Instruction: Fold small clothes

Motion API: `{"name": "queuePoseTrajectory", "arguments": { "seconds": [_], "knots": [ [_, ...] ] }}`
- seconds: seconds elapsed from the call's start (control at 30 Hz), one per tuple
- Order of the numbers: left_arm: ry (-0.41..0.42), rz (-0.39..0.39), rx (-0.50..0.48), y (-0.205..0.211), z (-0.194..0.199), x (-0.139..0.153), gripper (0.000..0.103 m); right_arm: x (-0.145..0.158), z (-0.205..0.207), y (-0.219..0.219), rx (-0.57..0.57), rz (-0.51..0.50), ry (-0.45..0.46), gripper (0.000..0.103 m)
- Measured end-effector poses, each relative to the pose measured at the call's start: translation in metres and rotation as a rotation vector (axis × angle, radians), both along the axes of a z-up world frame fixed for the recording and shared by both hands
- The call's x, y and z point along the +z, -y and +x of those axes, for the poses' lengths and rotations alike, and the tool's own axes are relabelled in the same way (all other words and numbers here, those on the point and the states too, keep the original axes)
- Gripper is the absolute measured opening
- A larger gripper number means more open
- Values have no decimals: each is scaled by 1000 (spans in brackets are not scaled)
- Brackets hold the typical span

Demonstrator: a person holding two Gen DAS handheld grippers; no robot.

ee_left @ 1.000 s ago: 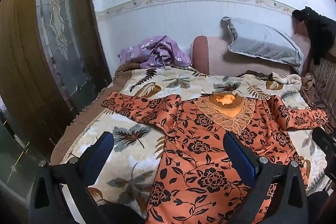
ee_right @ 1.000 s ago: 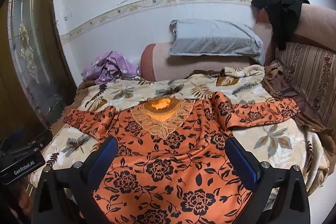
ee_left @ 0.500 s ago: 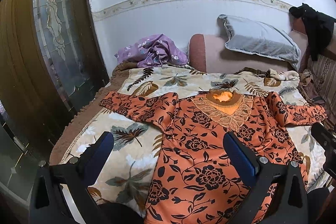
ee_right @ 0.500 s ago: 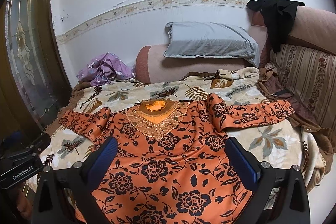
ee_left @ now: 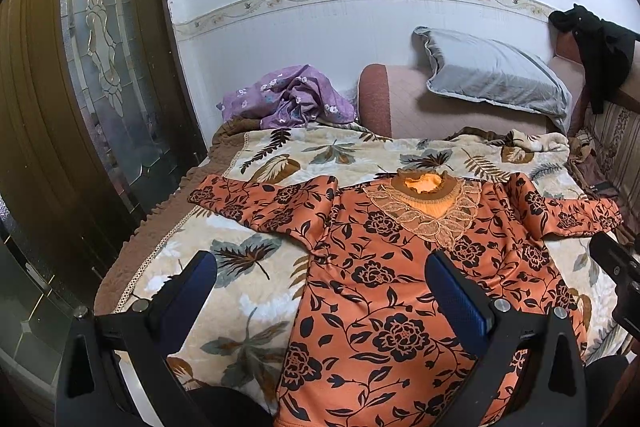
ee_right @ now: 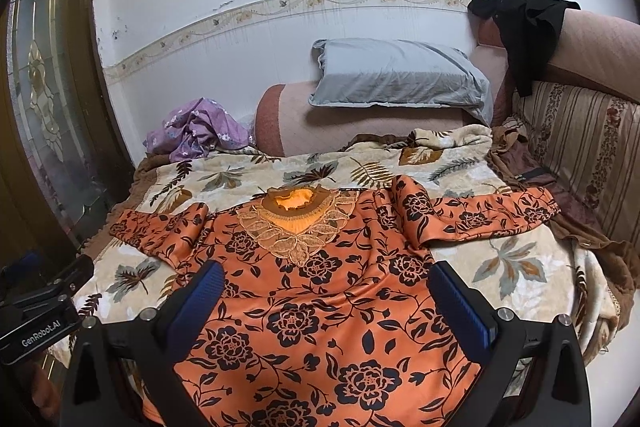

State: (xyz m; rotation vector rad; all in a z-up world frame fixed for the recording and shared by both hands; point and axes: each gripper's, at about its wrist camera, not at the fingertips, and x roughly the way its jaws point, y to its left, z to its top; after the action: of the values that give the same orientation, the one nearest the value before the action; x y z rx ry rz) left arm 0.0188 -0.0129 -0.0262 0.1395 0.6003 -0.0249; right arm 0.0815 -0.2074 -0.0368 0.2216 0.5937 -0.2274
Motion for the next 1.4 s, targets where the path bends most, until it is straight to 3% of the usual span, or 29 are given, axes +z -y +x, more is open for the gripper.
{"name": "queuePoseTrajectory", "arguments": {
  "seconds": [1.4],
  "knots": [
    [-33,29,-10,4,20,-15,103,-8,21,3,-6,6,-29,103]
  ]
}}
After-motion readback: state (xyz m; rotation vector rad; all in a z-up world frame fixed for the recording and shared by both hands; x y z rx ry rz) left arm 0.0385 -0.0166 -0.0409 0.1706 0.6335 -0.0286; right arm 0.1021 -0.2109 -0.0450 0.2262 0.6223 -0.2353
